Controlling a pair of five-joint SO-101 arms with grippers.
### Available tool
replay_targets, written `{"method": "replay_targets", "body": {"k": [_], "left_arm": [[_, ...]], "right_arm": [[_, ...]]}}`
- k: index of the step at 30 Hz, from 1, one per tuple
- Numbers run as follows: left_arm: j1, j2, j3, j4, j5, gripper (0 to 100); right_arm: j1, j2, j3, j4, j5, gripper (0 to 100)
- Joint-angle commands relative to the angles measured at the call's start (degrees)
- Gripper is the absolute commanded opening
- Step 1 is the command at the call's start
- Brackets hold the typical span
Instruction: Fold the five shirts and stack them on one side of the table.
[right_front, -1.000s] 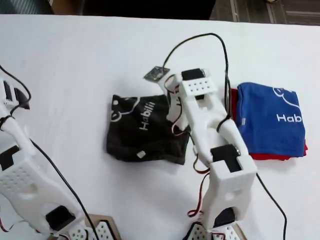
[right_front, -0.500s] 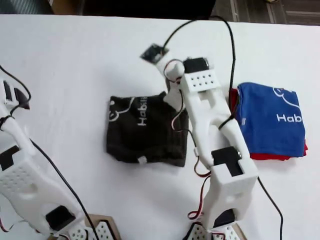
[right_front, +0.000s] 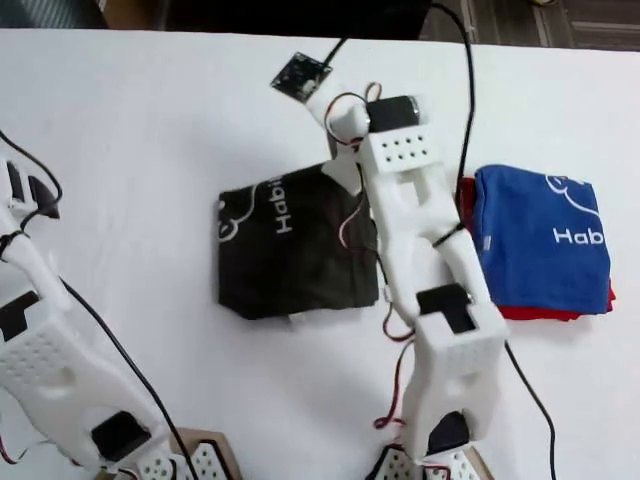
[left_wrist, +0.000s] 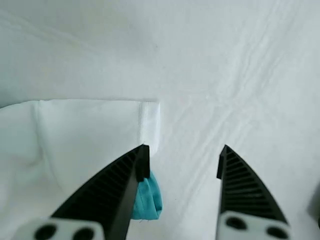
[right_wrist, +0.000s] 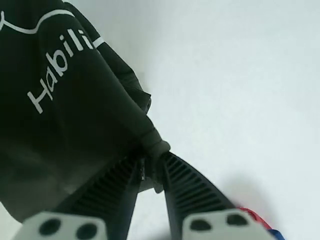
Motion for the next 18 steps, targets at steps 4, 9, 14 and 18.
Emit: {"method": "replay_targets", "body": {"k": [4,9,14,18], "left_arm": [[0.26,-3.78,-0.13,-0.53,-0.09,24],[0.97,-3.78,-0.13,-0.35,-0.09,24],[2.90,-3.78,-0.13,0.00,-0.09,24],[3.16,-3.78,-0.13,0.00,-0.09,24]], "right_arm": [[1.71,6.11,-8.44,0.40,0.18,2.5],[2.07,6.20,-16.00,6.20,-0.09,14.3],[1.19,6.29,-23.91,11.82,-0.18,20.7],[-3.65,6.90,-24.53,12.62,-5.19,19.7]]}}
